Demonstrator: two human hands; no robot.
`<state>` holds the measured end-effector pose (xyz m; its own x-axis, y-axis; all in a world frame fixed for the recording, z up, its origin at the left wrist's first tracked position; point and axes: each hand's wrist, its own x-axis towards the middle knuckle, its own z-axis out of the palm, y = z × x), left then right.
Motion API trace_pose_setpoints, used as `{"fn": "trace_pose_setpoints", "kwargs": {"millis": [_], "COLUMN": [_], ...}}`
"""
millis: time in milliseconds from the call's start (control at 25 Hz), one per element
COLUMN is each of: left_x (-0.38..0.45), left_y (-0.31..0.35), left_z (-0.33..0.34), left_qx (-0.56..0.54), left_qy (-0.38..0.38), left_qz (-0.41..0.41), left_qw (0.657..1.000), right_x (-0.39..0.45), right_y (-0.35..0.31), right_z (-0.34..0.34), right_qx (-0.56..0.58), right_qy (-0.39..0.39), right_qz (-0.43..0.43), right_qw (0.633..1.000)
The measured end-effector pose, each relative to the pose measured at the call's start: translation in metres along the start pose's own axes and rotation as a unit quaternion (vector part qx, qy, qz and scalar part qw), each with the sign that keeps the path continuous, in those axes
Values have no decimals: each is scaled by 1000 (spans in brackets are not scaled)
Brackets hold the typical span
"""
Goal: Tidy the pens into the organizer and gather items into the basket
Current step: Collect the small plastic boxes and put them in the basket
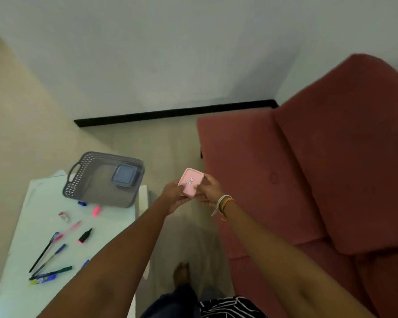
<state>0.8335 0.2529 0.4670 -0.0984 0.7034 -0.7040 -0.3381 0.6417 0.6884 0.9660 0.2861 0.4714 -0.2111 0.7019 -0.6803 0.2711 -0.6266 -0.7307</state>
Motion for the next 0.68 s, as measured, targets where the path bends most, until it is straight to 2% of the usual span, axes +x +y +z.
{"fn": "trace_pose_setpoints", "kwargs": {"millis": [160,320,520,680], "left_x": [29,70,118,148], "left_y": [41,76,123,148], "left_z": [-60,-101,-131,-153], "left_qx": [-73,-166,-271,-359], "left_qy": [70,142,224,275], "left_qz": [8,6,8,-6], "left_qw": [995,976,936,892], "right_x": [54,109,183,225], "right_y": [-49,-93,-154,-191], "right_z": [61,101,143,165], "right_qx": [-59,-124,-195,-266], "right_qy": [-52,-107,-166,-197], "right_qz": [3,8,2,-8], "right_qw": [997,987,967,944]}}
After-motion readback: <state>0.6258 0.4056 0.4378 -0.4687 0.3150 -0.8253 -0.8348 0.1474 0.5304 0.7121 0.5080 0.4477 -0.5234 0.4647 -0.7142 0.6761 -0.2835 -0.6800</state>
